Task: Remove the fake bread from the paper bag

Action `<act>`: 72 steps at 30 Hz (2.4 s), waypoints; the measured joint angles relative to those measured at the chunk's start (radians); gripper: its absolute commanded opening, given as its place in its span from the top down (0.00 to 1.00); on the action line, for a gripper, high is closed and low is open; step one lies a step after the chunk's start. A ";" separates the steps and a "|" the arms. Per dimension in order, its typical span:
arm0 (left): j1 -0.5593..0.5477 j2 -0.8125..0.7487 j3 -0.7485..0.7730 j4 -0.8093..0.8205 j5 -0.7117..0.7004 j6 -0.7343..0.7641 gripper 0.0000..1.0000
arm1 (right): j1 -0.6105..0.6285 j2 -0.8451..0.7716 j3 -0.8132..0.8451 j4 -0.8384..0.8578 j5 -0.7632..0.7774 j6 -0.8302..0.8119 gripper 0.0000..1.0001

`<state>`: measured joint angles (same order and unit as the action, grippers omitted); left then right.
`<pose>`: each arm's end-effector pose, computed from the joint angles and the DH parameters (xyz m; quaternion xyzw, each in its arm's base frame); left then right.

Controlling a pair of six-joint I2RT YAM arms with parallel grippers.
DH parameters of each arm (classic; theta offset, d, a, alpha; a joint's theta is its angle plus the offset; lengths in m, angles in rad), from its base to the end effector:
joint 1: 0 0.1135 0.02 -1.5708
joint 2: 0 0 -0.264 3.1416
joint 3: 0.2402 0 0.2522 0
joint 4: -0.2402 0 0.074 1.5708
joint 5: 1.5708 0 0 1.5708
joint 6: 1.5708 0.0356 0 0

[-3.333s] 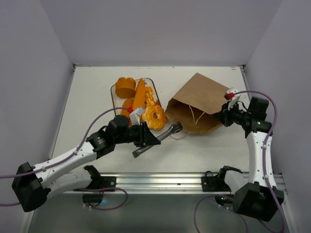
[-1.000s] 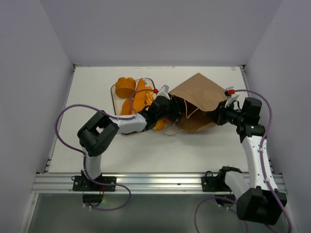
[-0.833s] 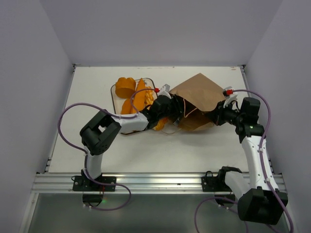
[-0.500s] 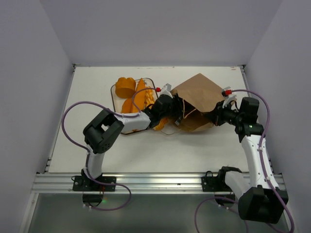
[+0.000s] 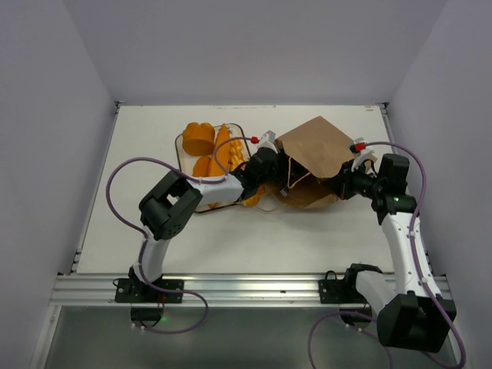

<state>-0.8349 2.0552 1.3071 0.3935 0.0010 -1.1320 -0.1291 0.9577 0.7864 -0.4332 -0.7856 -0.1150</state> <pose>0.3128 -0.3455 0.1864 -0.1212 0.8117 -0.4758 0.3162 0.2029 -0.0009 0.2904 -0.1720 0.8193 0.2842 0.4673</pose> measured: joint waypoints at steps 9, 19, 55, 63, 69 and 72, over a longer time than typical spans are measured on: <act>-0.003 0.032 0.033 -0.006 -0.003 0.022 0.43 | 0.000 0.013 0.000 -0.003 -0.001 -0.014 1.00; -0.004 0.053 0.039 0.014 0.005 0.040 0.64 | 0.000 0.013 0.000 -0.013 -0.003 -0.021 1.00; -0.010 -0.107 -0.099 -0.056 0.055 0.135 1.00 | 0.016 0.008 -0.002 0.046 0.223 0.066 1.00; -0.037 -0.208 -0.179 -0.064 0.084 0.129 1.00 | 0.017 0.008 -0.003 0.065 0.273 0.079 1.00; -0.052 -0.293 -0.260 -0.058 0.100 0.110 1.00 | 0.017 0.004 -0.004 0.072 0.282 0.082 1.00; -0.055 -0.323 -0.288 -0.058 0.100 0.098 1.00 | 0.017 -0.004 -0.005 0.075 0.283 0.082 1.00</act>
<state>-0.8898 1.7325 1.0191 0.3351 0.1005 -1.0336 -0.1120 0.9539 0.7811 -0.3580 -0.5030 -0.0330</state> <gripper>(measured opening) 0.346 0.015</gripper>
